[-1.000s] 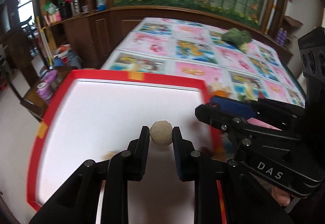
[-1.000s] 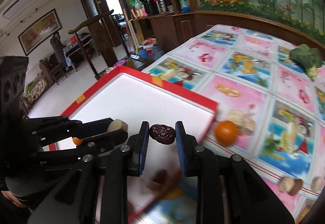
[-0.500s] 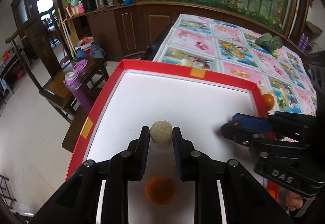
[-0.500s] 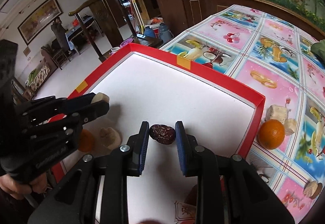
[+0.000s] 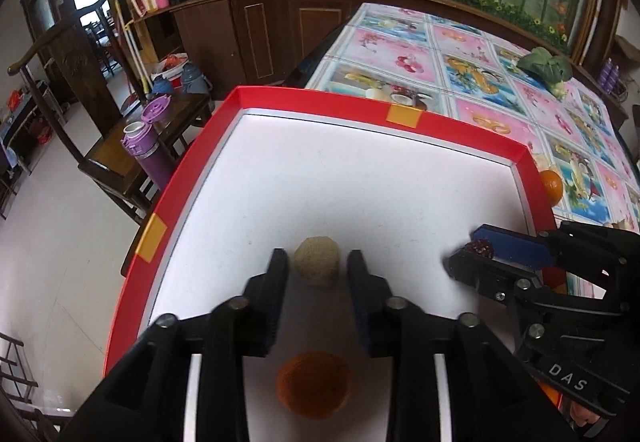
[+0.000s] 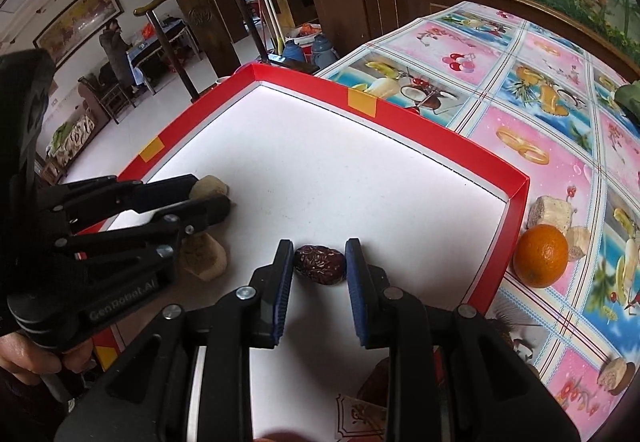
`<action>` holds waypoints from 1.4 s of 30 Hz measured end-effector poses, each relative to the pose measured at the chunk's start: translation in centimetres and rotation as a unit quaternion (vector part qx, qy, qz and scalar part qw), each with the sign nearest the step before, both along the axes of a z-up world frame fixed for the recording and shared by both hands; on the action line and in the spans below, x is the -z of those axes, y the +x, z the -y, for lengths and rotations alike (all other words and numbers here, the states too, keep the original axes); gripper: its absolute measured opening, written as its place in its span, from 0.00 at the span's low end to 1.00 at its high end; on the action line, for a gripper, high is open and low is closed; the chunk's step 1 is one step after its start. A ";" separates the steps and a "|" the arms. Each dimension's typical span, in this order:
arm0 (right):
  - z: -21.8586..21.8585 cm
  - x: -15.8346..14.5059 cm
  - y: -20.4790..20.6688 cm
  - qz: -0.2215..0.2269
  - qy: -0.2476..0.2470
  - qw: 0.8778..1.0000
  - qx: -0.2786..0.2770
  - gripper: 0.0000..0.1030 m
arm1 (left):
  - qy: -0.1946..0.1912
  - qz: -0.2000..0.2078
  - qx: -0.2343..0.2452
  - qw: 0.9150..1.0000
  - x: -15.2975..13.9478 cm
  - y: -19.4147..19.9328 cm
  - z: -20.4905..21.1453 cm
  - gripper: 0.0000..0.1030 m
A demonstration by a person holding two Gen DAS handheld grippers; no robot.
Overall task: Organize fruits
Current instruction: 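Carry the date and beige ball over the tray and release both, then grasp a beige bread ball with the right gripper while the left grasps another and lifts it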
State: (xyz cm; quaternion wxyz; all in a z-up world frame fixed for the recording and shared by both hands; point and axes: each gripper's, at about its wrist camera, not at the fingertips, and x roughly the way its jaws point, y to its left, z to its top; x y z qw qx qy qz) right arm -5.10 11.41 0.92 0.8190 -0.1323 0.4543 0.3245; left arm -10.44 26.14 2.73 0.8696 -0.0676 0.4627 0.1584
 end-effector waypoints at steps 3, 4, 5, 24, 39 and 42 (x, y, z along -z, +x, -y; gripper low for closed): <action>0.5 -0.3 0.1 -0.008 0.008 1.000 0.001 0.28 | 0.015 -0.001 -0.012 1.000 -0.3 0.0 0.4 0.63; 0.8 -0.6 0.1 -0.009 0.016 1.000 0.001 0.28 | 0.017 -0.001 -0.014 1.000 -0.4 0.0 0.5 0.63; 1.2 -1.0 0.1 -0.008 0.022 1.000 0.002 0.28 | 0.019 -0.001 -0.016 1.000 -0.5 0.0 0.6 0.63; 19.9 -9.1 1.4 0.083 0.042 0.989 0.119 0.31 | 0.025 0.016 0.184 0.983 -3.1 4.5 18.6 0.71; 32.3 -7.2 1.0 0.052 -0.041 0.984 0.167 0.31 | 0.037 -0.021 0.265 0.963 0.0 7.8 25.7 0.71; 32.6 -6.3 1.2 0.030 -0.046 0.985 0.166 0.31 | 0.035 -0.021 0.270 0.962 0.3 8.2 26.0 0.71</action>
